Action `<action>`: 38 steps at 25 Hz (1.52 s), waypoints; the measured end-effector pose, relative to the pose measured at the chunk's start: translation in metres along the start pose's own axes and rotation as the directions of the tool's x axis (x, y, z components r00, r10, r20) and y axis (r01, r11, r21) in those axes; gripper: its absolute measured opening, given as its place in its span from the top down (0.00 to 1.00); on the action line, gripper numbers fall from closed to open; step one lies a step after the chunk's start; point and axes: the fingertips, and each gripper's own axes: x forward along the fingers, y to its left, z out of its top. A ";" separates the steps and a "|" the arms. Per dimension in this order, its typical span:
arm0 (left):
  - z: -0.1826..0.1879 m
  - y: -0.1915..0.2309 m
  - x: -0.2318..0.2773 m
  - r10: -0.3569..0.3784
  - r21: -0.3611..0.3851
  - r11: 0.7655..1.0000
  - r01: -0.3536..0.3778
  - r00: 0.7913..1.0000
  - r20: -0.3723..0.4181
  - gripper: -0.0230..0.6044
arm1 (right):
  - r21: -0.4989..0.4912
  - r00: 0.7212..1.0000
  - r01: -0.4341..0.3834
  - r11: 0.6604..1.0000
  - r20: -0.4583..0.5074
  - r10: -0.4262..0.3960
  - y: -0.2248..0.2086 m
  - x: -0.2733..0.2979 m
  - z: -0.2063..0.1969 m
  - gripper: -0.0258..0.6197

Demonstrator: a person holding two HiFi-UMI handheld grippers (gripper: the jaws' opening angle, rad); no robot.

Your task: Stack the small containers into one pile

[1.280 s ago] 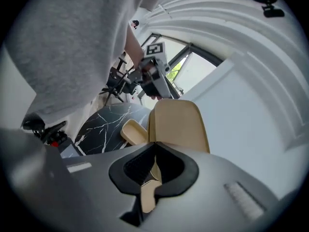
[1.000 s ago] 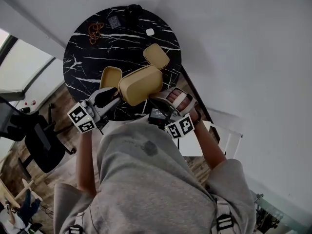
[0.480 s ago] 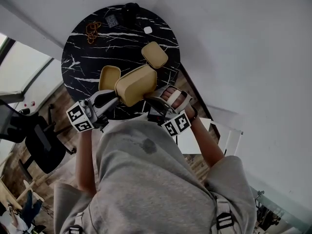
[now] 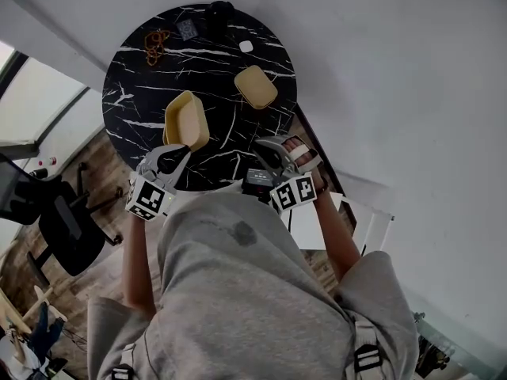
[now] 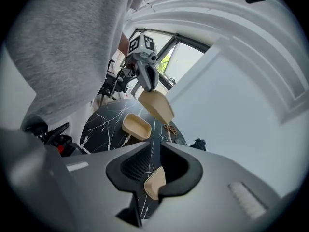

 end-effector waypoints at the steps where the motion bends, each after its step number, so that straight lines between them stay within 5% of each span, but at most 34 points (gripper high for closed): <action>1: -0.011 -0.004 0.005 0.013 0.085 0.996 -0.007 0.997 -0.070 0.94 | 0.013 1.000 0.001 1.000 -0.016 -0.001 0.002 -0.001 -0.006 0.84; 5: -0.049 -0.016 0.022 0.096 0.378 0.926 0.012 0.959 -0.267 0.94 | 0.056 0.998 0.000 0.998 -0.062 0.003 0.013 -0.007 -0.020 0.85; 9: -0.081 -0.028 0.034 0.142 0.546 0.835 0.069 0.932 -0.334 0.94 | 0.094 0.996 0.010 0.996 -0.093 -0.002 0.024 -0.008 -0.024 0.86; 11: -0.095 -0.033 0.037 0.131 0.592 0.798 0.114 0.926 -0.355 0.94 | 0.105 0.995 0.016 0.994 -0.103 -0.005 0.027 -0.007 -0.026 0.86; 15: -0.118 -0.033 0.039 0.083 0.619 0.762 0.190 0.920 -0.384 0.93 | 0.130 0.994 0.029 0.991 -0.111 -0.014 0.032 -0.011 -0.030 0.87; 23: -0.142 -0.017 0.043 0.022 0.729 0.646 0.226 0.949 -0.313 0.93 | 0.160 0.984 0.077 0.984 -0.170 -0.049 0.034 -0.029 -0.039 0.88; 31: -0.169 -0.016 0.042 -0.026 0.724 0.624 0.295 0.933 -0.358 0.94 | 0.185 0.979 0.093 0.978 -0.194 -0.056 0.036 -0.034 -0.046 0.88; 38: -0.186 -0.009 0.039 0.012 0.696 0.665 0.273 0.927 -0.375 0.94 | 0.184 0.979 0.088 0.979 -0.195 -0.051 0.035 -0.032 -0.048 0.88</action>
